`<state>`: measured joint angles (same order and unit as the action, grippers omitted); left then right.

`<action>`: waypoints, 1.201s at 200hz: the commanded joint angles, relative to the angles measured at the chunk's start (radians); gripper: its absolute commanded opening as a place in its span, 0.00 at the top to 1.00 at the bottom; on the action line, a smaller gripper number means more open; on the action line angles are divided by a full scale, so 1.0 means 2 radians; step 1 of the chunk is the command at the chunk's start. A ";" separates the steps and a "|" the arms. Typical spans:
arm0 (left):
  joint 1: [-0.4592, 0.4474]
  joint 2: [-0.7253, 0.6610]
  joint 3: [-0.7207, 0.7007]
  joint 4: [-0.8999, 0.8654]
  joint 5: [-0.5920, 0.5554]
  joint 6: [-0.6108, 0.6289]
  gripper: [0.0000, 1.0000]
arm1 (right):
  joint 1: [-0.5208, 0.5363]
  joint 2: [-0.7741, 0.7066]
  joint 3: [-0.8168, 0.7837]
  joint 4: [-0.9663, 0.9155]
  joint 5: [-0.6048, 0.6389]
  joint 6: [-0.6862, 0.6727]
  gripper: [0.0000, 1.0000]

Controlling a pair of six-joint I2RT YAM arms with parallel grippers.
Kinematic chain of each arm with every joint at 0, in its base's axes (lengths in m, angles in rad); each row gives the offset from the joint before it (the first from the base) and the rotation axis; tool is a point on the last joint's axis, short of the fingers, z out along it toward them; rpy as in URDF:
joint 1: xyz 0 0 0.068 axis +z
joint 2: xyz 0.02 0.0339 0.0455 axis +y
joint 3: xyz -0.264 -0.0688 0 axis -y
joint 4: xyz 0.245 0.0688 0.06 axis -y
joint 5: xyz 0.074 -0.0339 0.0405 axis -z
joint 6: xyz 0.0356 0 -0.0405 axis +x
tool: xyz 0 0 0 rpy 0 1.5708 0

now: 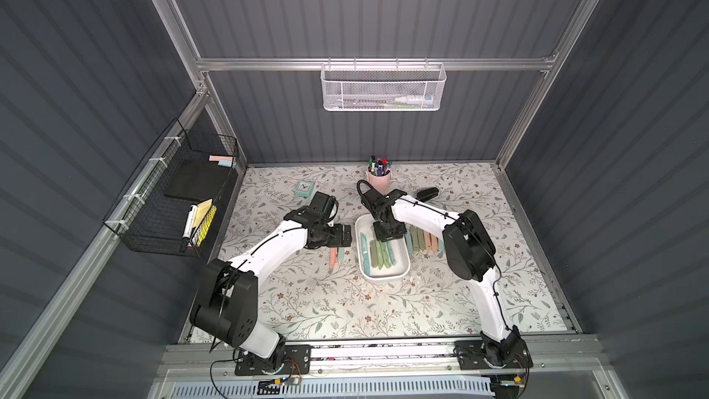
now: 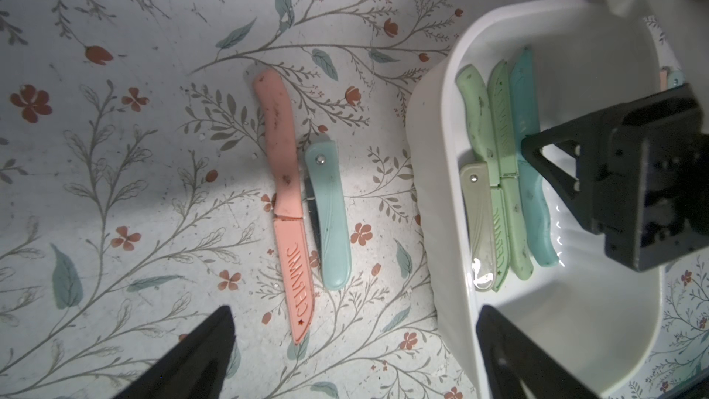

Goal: Take the fruit knife out of the storage box
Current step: Pick up the fruit knife from the storage box.

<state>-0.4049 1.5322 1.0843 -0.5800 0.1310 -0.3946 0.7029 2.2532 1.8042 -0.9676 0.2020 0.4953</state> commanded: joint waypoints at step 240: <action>-0.002 0.009 0.008 -0.010 -0.001 0.010 0.01 | -0.144 -0.296 -0.202 0.139 -0.239 -0.059 1.00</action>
<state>-0.4049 1.5326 1.0843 -0.5835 0.1303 -0.3943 0.5152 1.7222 1.5051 -0.7513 -0.1276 0.4400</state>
